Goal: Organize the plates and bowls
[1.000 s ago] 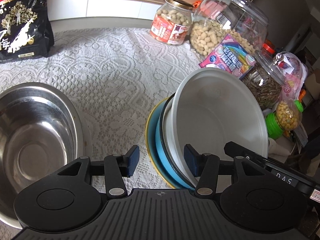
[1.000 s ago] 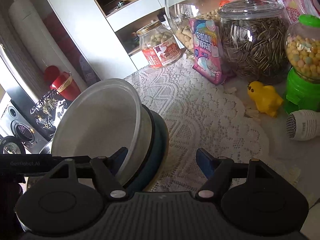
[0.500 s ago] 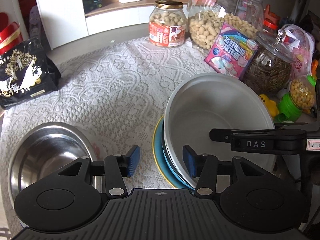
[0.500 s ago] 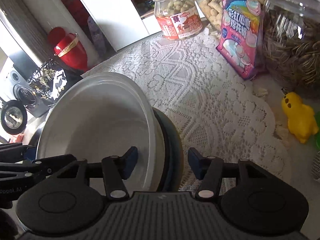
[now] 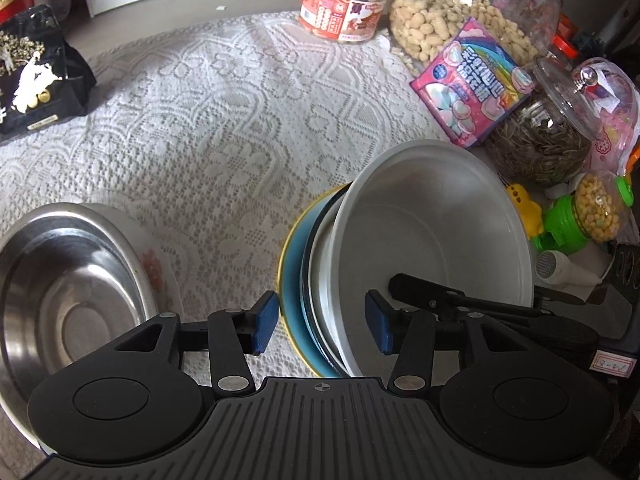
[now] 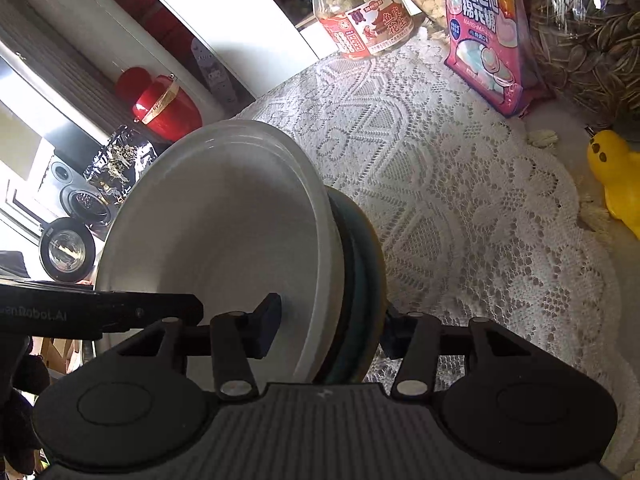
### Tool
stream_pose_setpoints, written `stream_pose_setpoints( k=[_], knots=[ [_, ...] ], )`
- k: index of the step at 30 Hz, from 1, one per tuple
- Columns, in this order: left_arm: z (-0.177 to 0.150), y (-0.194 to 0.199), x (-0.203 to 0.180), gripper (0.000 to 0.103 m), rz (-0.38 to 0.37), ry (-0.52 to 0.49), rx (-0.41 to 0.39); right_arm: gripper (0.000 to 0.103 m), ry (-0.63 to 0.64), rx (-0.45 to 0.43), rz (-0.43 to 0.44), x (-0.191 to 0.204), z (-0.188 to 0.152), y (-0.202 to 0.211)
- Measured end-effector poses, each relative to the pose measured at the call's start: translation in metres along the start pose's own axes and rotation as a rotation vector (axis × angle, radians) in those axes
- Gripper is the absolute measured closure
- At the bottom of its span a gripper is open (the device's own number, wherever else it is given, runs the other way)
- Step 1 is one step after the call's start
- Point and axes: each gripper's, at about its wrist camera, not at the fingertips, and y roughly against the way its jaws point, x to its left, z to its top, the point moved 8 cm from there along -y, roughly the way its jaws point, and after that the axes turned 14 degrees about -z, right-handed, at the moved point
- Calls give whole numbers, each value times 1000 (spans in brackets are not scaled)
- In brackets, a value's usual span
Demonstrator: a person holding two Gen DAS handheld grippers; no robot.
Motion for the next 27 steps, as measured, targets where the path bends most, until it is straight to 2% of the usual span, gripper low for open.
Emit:
stream_pose_setpoints(
  k=[7, 13, 16, 21, 27],
  knots=[
    [2, -20, 8, 49, -4, 58, 59, 54, -2, -2, 1, -1, 0, -1],
    [3, -21, 5, 49, 10, 62, 101, 54, -13, 8, 10, -2, -2, -1],
    [5, -24, 2, 50, 52, 35, 138, 54, -13, 8, 10, -1, -2, -1],
    [5, -27, -10, 52, 169, -70, 205, 53, -42, 27, 32, -4, -2, -1],
    [10, -30, -9, 52, 178, -98, 189, 54, -62, 43, 46, -6, -3, -2]
  ],
)
